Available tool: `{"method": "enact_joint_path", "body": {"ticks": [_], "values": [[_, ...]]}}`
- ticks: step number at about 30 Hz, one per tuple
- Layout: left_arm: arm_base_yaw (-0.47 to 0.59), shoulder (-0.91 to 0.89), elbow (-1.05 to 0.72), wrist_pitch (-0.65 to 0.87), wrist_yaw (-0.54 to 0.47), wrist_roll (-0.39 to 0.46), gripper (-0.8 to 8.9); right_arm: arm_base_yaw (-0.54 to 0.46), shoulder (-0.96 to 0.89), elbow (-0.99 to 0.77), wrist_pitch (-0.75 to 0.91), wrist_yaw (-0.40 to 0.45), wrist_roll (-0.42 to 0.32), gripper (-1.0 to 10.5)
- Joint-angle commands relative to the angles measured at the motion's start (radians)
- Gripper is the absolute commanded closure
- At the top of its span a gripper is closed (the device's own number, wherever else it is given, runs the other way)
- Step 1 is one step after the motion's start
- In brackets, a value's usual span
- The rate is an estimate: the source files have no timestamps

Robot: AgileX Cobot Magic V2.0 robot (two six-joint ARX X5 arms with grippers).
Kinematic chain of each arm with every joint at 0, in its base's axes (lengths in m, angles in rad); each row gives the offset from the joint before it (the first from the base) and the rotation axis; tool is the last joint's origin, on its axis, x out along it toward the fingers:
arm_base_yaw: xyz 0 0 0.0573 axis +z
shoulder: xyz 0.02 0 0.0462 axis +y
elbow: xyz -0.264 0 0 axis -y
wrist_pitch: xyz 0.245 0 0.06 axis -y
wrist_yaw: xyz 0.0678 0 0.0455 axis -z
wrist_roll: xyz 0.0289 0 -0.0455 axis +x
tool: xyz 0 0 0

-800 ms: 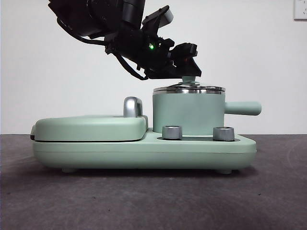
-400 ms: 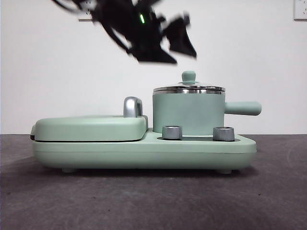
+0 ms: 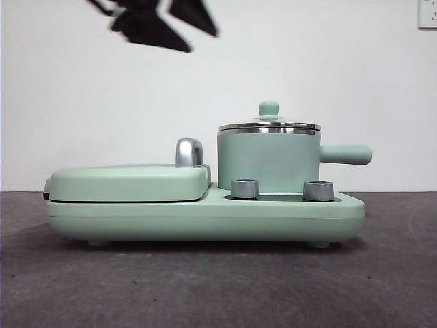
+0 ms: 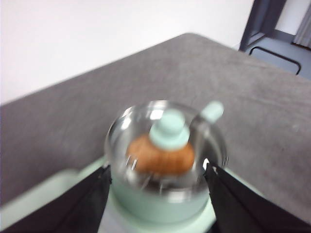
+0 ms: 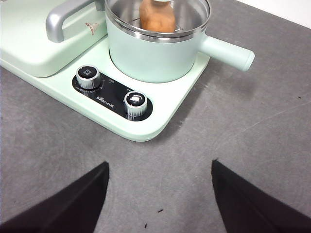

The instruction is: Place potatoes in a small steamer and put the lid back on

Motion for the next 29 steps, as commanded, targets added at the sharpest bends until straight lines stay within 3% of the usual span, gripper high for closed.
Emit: {"method": "enact_joint_path", "body": {"ticks": [1,8,16,24,25,26,27,29], "values": [[0.039,-0.118,-0.124,0.003,0.004,-0.036,5.06,0.005,0.003,0.005,0.006,-0.001,-0.003,6.2],[0.161,-0.486,-0.405,-0.071,0.003,-0.126,5.06,0.005,0.003,0.005,0.006,-0.001,-0.003,6.2],[0.248,-0.797,-0.505,-0.307,-0.053,-0.129,5.06,0.005,0.003,0.005,0.006,-0.002,-0.003,6.2],[0.281,-0.949,-0.524,-0.398,-0.071,-0.138,5.03,0.005,0.001,0.007,0.004,-0.006,-0.004,6.1],[0.281,-0.958,-0.524,-0.409,-0.069,-0.143,5.14,0.005,0.001,0.007,0.005,-0.007,-0.003,6.2],[0.281,-0.966,-0.524,-0.415,-0.069,-0.143,5.94,0.005,0.001,0.007,0.006,-0.007,-0.003,6.8],[0.281,-0.972,-0.524,-0.422,-0.068,-0.143,7.92,0.005,0.001,0.007,0.006,-0.008,-0.003,9.0],[0.281,-0.982,-0.524,-0.430,-0.068,-0.140,8.10,0.005,0.002,0.007,0.014,-0.006,-0.007,9.1]]}}
